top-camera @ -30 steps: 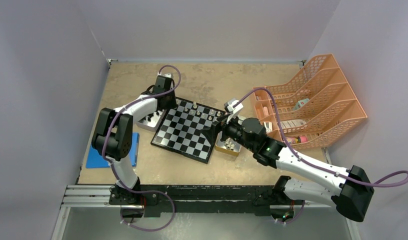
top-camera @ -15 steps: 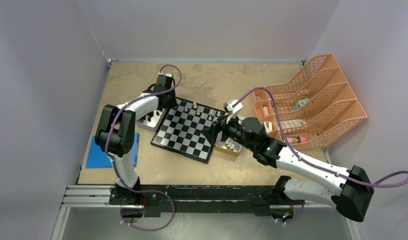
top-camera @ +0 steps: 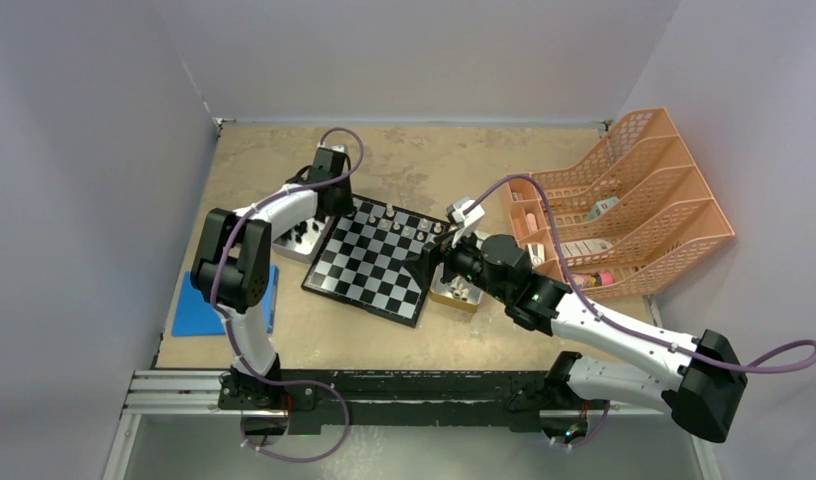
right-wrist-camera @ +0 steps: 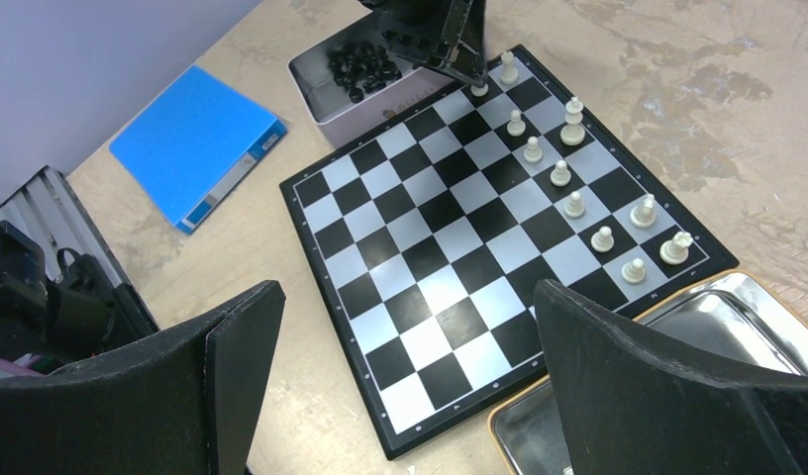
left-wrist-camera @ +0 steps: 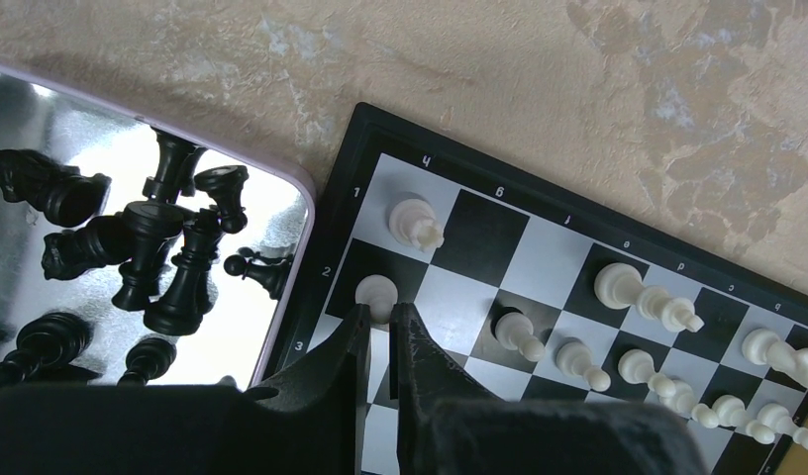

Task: Set up the chess pieces on the board
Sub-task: Place the chess piece on the chessboard.

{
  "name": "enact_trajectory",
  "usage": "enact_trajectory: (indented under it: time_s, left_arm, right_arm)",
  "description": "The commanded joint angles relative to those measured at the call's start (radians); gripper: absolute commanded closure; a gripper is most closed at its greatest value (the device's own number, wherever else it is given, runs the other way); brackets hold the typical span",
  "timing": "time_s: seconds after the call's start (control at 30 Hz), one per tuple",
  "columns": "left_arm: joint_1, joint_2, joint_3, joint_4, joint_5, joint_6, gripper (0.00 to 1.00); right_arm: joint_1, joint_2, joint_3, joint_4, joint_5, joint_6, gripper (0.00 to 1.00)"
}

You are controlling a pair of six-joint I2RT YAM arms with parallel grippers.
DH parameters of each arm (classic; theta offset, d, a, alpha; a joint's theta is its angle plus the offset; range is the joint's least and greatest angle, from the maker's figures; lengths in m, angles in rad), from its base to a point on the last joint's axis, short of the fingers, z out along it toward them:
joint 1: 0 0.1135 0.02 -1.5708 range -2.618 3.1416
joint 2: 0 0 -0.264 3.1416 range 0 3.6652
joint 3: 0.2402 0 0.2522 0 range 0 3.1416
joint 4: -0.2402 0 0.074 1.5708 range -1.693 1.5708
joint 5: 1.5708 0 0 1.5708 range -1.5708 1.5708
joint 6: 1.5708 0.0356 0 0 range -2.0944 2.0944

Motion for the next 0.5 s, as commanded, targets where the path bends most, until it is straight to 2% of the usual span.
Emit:
enact_trajectory:
  time_s: [0.0,0.47]
  left_arm:
    - [0.009,-0.006,0.049,-0.003,-0.010,0.006,0.90]
    - [0.009,0.010,0.066,-0.026,0.003,0.012,0.84]
  right_arm:
    - [0.005,0.000,0.042,0.022,0.029,0.004,0.01]
    - [0.005,-0.002,0.048,0.011,0.041,0.011,0.01]
